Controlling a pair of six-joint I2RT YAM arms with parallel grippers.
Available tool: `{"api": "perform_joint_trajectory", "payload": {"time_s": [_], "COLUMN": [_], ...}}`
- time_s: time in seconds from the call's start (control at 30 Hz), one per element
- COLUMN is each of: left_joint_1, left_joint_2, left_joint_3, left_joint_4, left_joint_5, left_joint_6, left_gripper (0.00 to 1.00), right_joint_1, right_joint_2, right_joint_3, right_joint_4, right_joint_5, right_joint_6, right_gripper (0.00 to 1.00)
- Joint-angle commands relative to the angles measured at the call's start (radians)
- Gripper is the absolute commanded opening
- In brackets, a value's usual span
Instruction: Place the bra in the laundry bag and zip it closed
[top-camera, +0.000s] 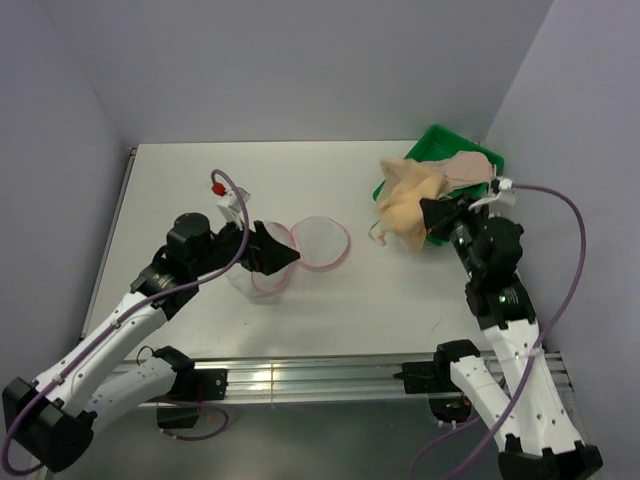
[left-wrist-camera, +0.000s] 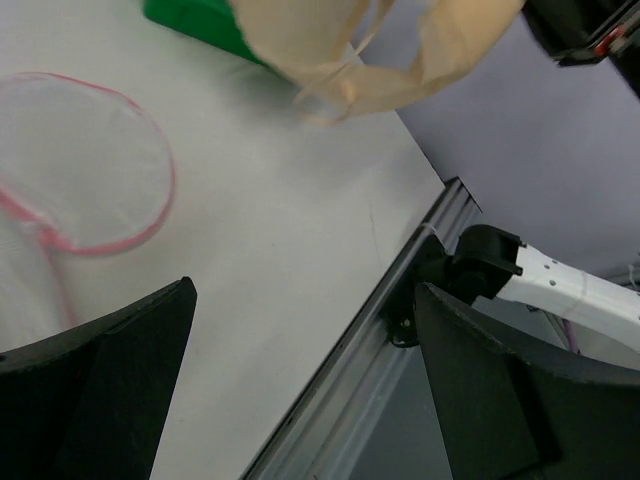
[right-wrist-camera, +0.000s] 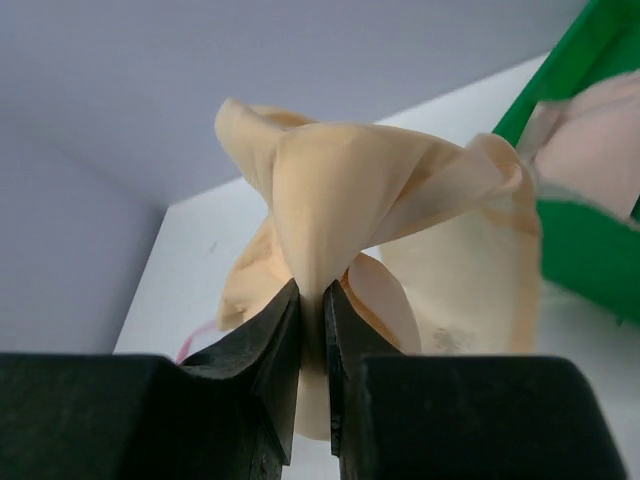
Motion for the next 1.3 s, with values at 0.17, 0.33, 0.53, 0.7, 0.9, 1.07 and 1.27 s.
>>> {"api": "perform_joint_trajectory", "payload": {"time_s": [0.17, 0.33, 0.53, 0.7, 0.9, 1.07, 1.27], "left_joint_1": [-0.250, -0.356, -0.436, -0.454, -0.454, -0.416, -0.416], "left_joint_2": [0.155, 0.314, 0.507, 0.639, 0.776, 0.898, 0.960], "left_joint_3": [0.108, 0.144, 0.199, 0.210, 0.217, 0.228, 0.231], "left_joint_4": [0.137, 0.155, 0.168, 0.248, 0.299, 0.421, 0.497], "left_joint_5": [-0.197, -0.283, -0.408, -0.522, -0.632, -0.515, -0.474], "left_joint_6": [-0.037, -0.051, -0.058, -0.070, -0.077, -0.135, -0.164], "left_gripper": [0.98, 0.98, 0.96, 0.89, 0.83, 0.81, 0.73], "right_joint_1": [0.151, 0.156, 0.156, 0.156, 0.156, 0.156, 0.156], "right_joint_2": [-0.270, -0.350, -0.338, -0.315, -0.319, -0.312, -0.307], "right_joint_3": [-0.326, -0.324, -0.296, -0.322, -0.379, -0.390, -0.413], "right_joint_4": [-0.321, -0.375, -0.340, -0.309, -0.252, -0.239, -0.206], "right_joint_5": [-0.051, -0.091, -0.042, 0.004, -0.032, -0.057, -0.084], "right_joint_6": [0.072, 0.068, 0.043, 0.037, 0.056, 0.050, 0.057], "right_gripper": [0.64, 0.85, 0.75, 0.64, 0.60, 0.59, 0.59]}}
